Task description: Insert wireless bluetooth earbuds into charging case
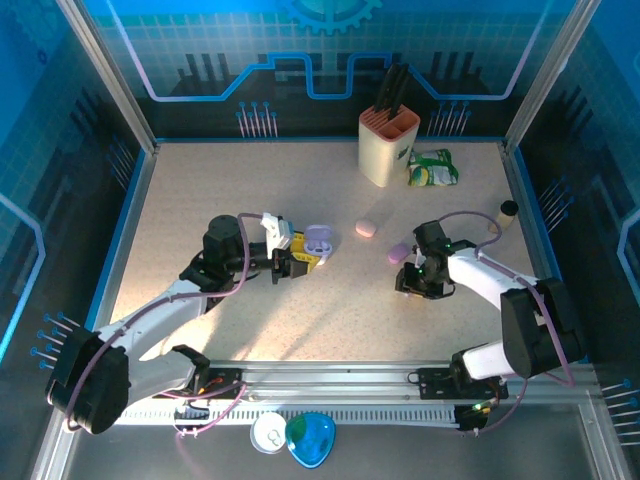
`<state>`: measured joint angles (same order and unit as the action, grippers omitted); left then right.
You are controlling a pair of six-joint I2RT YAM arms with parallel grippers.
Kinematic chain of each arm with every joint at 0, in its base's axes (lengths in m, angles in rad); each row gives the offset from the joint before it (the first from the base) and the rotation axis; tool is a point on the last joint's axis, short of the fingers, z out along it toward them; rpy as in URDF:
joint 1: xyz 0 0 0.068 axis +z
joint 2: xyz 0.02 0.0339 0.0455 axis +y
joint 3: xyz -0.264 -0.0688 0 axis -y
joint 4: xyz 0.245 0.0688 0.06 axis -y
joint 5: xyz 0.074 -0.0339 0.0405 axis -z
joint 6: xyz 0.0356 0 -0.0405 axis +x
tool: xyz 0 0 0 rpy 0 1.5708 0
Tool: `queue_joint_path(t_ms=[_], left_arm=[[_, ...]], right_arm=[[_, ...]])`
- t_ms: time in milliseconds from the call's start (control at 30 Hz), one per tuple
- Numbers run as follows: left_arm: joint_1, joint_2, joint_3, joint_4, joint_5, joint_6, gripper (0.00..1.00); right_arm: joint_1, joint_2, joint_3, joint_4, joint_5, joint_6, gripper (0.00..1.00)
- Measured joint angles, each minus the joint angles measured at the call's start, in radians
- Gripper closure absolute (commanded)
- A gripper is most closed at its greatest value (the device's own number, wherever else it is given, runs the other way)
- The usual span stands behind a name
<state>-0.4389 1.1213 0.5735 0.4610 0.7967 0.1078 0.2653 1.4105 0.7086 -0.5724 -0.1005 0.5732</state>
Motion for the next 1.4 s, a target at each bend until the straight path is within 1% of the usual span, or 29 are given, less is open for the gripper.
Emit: queue_joint_path(t_ms=[233,367,500,567,633,833,1000,1200,1400], left_arm=[[0.0,0.011,0.0,0.0,0.0,0.004,0.74],[0.0,0.013,0.0,0.002,0.0,0.004,0.73],[0.0,0.015,0.0,0.016,0.0,0.003,0.74],[0.0,0.018,0.0,0.021,0.0,0.003,0.74],[0.0,0.02,0.0,0.024,0.001,0.003,0.74],[0.0,0.019,0.0,0.024,0.001,0.003,0.74],[0.0,0.012,-0.007,0.032,0.0,-0.004,0.74],[0.0,-0.018,-0.032,0.066,-0.016,-0.025,0.74],[0.0,-0.018,-0.063,0.112,-0.039,-0.066,0.74]], right_arm=[[0.0,0.0,0.006,0.042,-0.048,0.026,0.52],[0.0,-0.003,0.006,0.05,-0.05,0.038,0.51],[-0.002,-0.063,-0.016,0.068,-0.019,0.056,0.51],[-0.019,-0.105,-0.042,0.087,-0.021,0.06,0.5],[-0.04,-0.113,-0.056,0.1,-0.029,0.058,0.49],[-0.053,-0.042,-0.059,0.133,-0.069,0.003,0.5],[-0.046,0.005,-0.055,0.146,-0.065,-0.054,0.49],[0.01,-0.004,-0.053,0.14,-0.006,-0.073,0.49],[0.093,-0.048,-0.067,0.109,-0.005,-0.066,0.49]])
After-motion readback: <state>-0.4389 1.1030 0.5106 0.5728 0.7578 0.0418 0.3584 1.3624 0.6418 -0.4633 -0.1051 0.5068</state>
